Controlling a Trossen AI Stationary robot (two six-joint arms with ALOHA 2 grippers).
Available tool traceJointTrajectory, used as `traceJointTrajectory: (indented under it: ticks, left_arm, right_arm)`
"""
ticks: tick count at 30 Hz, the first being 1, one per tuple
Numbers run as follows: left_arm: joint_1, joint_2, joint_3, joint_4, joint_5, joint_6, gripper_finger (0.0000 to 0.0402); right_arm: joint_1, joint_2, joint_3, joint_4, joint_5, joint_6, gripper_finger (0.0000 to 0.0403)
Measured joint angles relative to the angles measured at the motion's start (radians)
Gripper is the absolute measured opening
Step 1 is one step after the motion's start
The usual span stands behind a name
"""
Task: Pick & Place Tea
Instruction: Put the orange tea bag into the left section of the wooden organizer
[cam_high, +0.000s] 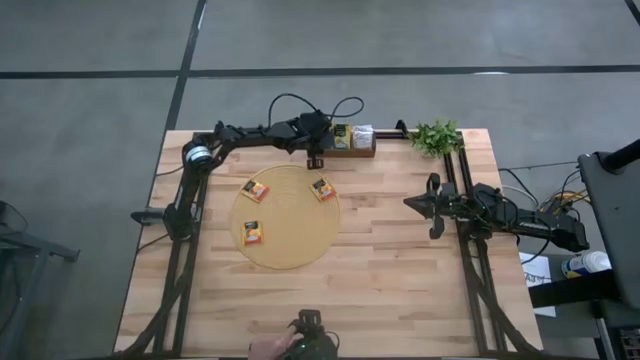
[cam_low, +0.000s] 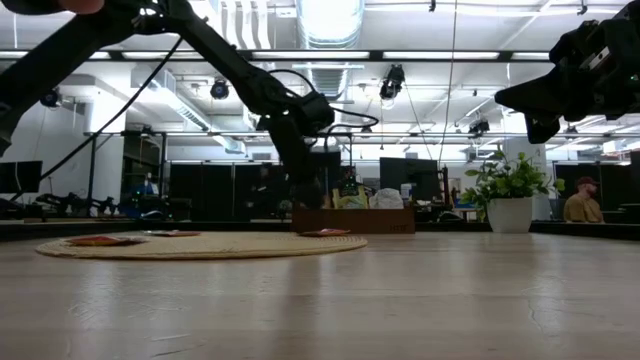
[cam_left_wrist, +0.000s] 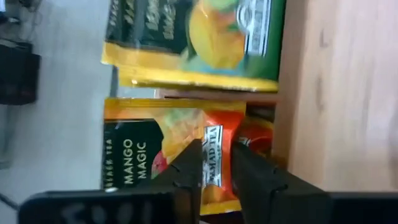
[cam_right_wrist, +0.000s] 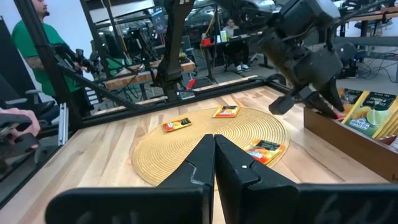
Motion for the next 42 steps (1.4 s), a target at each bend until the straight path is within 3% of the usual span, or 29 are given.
traceJointTrajectory:
  ticks: [3, 13, 18, 24, 30, 37, 42]
  left_arm:
    - [0.000, -0.002, 0.017, -0.033, 0.045, -0.024, 0.0104]
    - [-0.002, -0.011, 0.028, -0.126, 0.043, -0.068, 0.0220]
    - [-0.006, -0.030, 0.045, -0.163, 0.055, -0.066, 0.0257]
    - [-0.006, -0.047, 0.100, -0.234, 0.125, -0.063, 0.0262]
    - [-0.010, -0.050, 0.104, -0.236, 0.127, -0.072, 0.0262]
    - [-0.009, -0.051, 0.104, -0.250, 0.110, -0.042, 0.0262]
    - [0.002, -0.053, 0.103, -0.273, 0.043, -0.005, 0.0262]
  right_arm:
    - [0.000, 0.000, 0.000, 0.000, 0.000, 0.000, 0.0009]
    - [0.000, 0.000, 0.000, 0.000, 0.000, 0.000, 0.0009]
    - [0.000, 0.000, 0.000, 0.000, 0.000, 0.000, 0.0009]
    - [0.000, 0.000, 0.000, 0.000, 0.000, 0.000, 0.0009]
    - [0.000, 0.000, 0.000, 0.000, 0.000, 0.000, 0.0009]
    - [0.000, 0.000, 0.000, 0.000, 0.000, 0.000, 0.0009]
    - [0.000, 0.001, 0.000, 0.000, 0.000, 0.000, 0.0009]
